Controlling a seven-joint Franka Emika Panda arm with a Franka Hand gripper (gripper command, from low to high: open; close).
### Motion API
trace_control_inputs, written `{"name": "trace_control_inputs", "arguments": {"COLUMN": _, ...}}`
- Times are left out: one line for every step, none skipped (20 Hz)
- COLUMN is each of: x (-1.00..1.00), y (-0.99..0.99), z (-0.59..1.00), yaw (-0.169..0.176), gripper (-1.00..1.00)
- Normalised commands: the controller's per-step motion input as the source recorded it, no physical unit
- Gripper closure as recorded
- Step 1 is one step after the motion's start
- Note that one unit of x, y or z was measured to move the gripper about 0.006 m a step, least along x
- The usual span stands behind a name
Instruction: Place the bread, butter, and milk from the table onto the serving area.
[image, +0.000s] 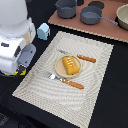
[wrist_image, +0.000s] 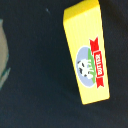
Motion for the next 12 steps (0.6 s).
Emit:
{"name": "trace_control_inputs", "arguments": {"x": -0.49, "y": -0.14, "z": -0.38, "yaw": 0.079, "gripper": -1.00}}
{"name": "trace_control_inputs", "arguments": {"x": -0.51, "y": -0.10, "z": -0.41, "yaw": 0.078, "gripper": -1.00}}
{"name": "trace_control_inputs", "arguments": {"x": -0.54, "y": -0.10, "z": -0.44, "yaw": 0.077, "gripper": -1.00}}
{"name": "trace_control_inputs", "arguments": {"x": -0.59, "y": -0.09, "z": -0.47, "yaw": 0.078, "gripper": -1.00}}
{"name": "trace_control_inputs", "arguments": {"x": -0.59, "y": -0.05, "z": -0.47, "yaw": 0.079, "gripper": -1.00}}
{"name": "trace_control_inputs", "arguments": {"x": -0.61, "y": 0.00, "z": -0.46, "yaw": 0.081, "gripper": -1.00}}
{"name": "trace_control_inputs", "arguments": {"x": -0.62, "y": 0.00, "z": -0.43, "yaw": 0.081, "gripper": -1.00}}
{"name": "trace_control_inputs", "arguments": {"x": -0.61, "y": 0.00, "z": -0.41, "yaw": 0.083, "gripper": -1.00}}
{"name": "trace_control_inputs", "arguments": {"x": -0.58, "y": 0.00, "z": -0.36, "yaw": 0.081, "gripper": -1.00}}
{"name": "trace_control_inputs", "arguments": {"x": -0.54, "y": 0.00, "z": -0.33, "yaw": 0.080, "gripper": -1.00}}
{"name": "trace_control_inputs", "arguments": {"x": -0.53, "y": 0.00, "z": -0.34, "yaw": 0.078, "gripper": -1.00}}
{"name": "trace_control_inputs", "arguments": {"x": -0.51, "y": 0.00, "z": -0.35, "yaw": 0.074, "gripper": -1.00}}
